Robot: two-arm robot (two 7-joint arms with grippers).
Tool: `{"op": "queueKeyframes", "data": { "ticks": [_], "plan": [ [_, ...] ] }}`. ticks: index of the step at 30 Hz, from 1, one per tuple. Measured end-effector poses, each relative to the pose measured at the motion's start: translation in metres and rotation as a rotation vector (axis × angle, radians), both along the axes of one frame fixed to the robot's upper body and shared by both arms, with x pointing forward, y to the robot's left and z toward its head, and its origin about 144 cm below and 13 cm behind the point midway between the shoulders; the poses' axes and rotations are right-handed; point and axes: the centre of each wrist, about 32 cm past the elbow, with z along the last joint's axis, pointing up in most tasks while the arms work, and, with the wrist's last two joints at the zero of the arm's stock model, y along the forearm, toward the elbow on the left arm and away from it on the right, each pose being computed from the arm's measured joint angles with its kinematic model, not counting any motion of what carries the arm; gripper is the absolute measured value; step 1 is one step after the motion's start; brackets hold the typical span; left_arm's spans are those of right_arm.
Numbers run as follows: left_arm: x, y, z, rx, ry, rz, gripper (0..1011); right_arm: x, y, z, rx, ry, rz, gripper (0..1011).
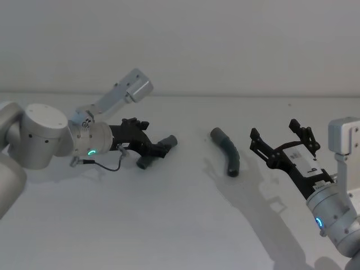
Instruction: Use both hands to pick up one end of the pipe from the table, align the ends, and insert them.
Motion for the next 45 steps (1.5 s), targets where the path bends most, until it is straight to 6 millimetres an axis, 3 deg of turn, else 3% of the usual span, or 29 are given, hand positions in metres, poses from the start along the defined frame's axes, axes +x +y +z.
{"op": "queueKeyframes", "data": {
  "ticks": [45],
  "plan": [
    [0.012,-0.013,-0.016,0.043,0.053,0.070,1001,0.000,0.000,0.000,0.000,0.000,0.000,1001]
  ]
}}
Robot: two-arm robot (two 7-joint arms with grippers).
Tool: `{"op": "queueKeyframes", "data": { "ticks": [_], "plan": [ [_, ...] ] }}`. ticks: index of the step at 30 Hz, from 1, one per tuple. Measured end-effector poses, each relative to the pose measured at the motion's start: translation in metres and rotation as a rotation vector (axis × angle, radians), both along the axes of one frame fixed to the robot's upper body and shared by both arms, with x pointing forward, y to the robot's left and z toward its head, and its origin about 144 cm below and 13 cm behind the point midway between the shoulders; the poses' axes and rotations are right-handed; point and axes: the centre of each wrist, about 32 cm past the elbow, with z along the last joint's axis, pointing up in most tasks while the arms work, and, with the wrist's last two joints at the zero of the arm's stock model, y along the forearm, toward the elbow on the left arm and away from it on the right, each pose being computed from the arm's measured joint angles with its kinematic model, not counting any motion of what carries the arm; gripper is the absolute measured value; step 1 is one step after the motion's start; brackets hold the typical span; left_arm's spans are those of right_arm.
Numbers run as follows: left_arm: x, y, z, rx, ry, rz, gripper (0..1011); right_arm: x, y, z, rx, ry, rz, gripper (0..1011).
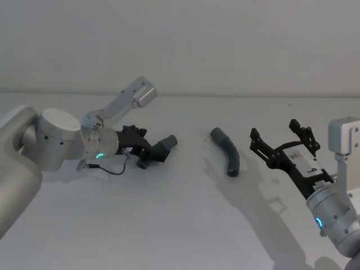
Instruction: Use both hands to pick up one end of the pipe from the table, align the ends, and insert them.
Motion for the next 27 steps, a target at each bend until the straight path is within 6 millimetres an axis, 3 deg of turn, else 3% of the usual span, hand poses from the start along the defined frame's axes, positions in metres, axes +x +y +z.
{"op": "queueKeyframes", "data": {
  "ticks": [15,27],
  "plan": [
    [0.0002,-0.0007,-0.0013,0.003,0.006,0.011,999,0.0000,0.0000,0.0000,0.000,0.000,0.000,1001],
    [0.0002,-0.0009,-0.0020,0.004,0.008,0.014,743,0.0000,0.0000,0.0000,0.000,0.000,0.000,1001]
  ]
}}
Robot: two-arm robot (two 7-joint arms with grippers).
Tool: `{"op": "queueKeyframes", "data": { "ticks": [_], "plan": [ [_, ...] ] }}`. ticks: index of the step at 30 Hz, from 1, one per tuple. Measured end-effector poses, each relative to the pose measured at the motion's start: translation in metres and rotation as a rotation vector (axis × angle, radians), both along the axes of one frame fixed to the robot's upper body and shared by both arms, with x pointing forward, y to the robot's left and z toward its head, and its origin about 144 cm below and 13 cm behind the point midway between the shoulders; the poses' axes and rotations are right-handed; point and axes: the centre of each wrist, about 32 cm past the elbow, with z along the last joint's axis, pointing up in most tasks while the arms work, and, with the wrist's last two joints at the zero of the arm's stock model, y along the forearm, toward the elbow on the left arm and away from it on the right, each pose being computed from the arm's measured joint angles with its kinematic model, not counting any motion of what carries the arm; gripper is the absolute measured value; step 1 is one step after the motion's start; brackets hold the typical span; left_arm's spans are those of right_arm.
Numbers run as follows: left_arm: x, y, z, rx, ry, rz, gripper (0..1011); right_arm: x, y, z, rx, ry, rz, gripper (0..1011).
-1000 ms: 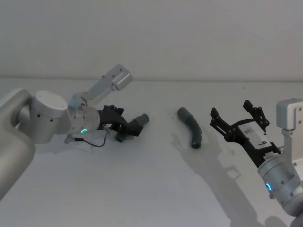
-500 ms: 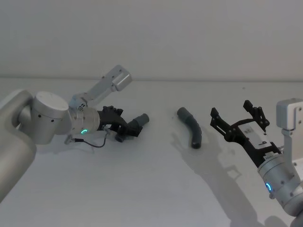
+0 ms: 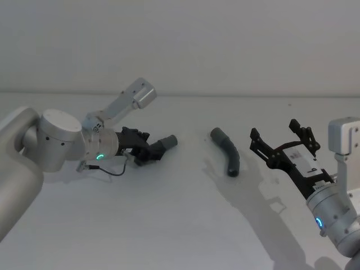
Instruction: Use both hands to pick up one end of the pipe from the table, align the ends, and insert them.
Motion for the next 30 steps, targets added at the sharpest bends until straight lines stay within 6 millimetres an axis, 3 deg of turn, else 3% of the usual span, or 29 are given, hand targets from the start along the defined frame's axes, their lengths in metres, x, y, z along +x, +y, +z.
{"op": "queueKeyframes", "data": {
  "ticks": [13,30],
  "plan": [
    [0.0000,-0.0002,0.0000,0.001,0.000,0.001,316,0.0000,0.0000,0.0000,0.000,0.000,0.000,1001],
    [0.0001,-0.0002,0.0000,0.001,0.000,0.001,298,0.0000,0.0000,0.0000,0.000,0.000,0.000,1001]
  ]
}}
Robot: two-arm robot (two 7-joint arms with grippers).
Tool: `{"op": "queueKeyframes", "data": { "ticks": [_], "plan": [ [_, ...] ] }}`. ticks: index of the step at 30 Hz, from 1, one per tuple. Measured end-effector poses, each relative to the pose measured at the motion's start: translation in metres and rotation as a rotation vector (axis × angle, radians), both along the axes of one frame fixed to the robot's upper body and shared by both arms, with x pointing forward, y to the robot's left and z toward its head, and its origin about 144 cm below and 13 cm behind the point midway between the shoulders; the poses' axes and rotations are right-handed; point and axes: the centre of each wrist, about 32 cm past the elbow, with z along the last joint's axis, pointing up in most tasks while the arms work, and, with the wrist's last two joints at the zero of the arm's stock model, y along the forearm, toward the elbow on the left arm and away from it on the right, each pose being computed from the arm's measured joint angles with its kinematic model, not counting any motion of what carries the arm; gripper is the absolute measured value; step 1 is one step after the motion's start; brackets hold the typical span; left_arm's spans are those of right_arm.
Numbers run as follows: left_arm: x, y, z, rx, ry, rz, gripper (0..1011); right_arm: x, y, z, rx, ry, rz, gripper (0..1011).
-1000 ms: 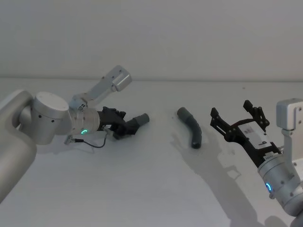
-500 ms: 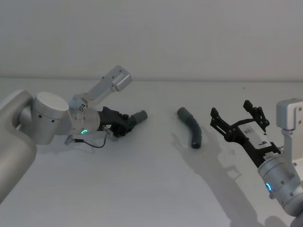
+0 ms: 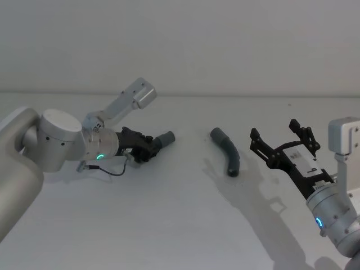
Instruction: Use both hands to pick up one end of the pipe from the table, align the ends, and insert them.
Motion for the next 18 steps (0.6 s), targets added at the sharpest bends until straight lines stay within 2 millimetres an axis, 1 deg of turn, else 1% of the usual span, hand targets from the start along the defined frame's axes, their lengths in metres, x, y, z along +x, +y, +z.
{"op": "queueKeyframes", "data": {
  "ticks": [18],
  "plan": [
    [0.0000,0.0000,0.0000,0.000,0.000,0.000,298,0.0007,-0.0003,0.0029,-0.017,0.022,0.019,1001]
  ]
}}
